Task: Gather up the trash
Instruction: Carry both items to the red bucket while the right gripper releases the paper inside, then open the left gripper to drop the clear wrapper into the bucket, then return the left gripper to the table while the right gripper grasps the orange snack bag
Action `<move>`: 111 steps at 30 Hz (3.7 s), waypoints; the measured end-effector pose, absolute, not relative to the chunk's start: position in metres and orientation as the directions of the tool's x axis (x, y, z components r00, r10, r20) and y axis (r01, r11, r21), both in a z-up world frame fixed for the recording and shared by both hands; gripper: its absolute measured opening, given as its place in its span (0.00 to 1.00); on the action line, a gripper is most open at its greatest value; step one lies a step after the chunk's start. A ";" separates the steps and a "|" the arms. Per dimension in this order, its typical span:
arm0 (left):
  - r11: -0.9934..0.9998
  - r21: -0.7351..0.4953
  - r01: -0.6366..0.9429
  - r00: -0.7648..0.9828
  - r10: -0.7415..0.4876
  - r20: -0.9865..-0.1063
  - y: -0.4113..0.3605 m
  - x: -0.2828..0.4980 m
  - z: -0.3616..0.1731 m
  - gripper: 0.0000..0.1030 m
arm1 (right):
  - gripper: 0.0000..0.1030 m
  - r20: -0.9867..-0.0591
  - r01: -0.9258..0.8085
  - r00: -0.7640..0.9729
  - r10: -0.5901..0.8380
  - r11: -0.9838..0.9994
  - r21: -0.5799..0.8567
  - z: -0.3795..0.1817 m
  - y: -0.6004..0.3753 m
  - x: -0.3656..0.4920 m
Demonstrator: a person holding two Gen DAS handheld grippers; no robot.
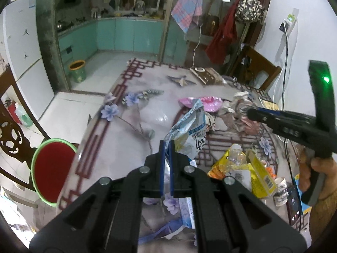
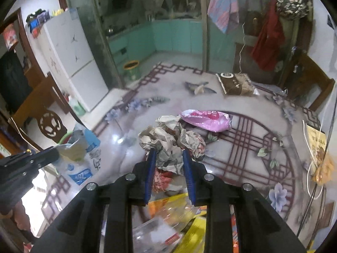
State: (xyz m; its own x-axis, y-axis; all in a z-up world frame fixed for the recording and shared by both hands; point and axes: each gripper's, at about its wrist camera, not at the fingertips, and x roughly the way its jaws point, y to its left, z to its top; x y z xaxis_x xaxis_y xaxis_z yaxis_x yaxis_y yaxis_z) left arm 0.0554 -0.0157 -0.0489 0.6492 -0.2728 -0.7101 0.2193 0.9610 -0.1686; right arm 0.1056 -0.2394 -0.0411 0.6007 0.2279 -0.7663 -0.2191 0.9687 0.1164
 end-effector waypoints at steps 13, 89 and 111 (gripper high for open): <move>0.978 -0.159 0.137 0.697 -0.209 -0.686 0.068 0.040 -0.044 0.03 | 0.25 -0.739 -0.219 0.624 0.255 0.964 0.148 -0.025 -0.176 0.066; 0.996 -0.068 0.063 0.591 -0.092 -0.802 0.230 0.083 -0.125 0.32 | 0.73 -0.767 -0.179 0.598 0.230 0.972 0.152 -0.070 0.009 0.054; 0.967 -0.093 0.236 0.591 -0.219 -0.776 0.035 0.039 -0.090 0.36 | 0.74 -0.750 0.084 0.661 0.034 0.989 0.119 -0.054 -0.251 -0.002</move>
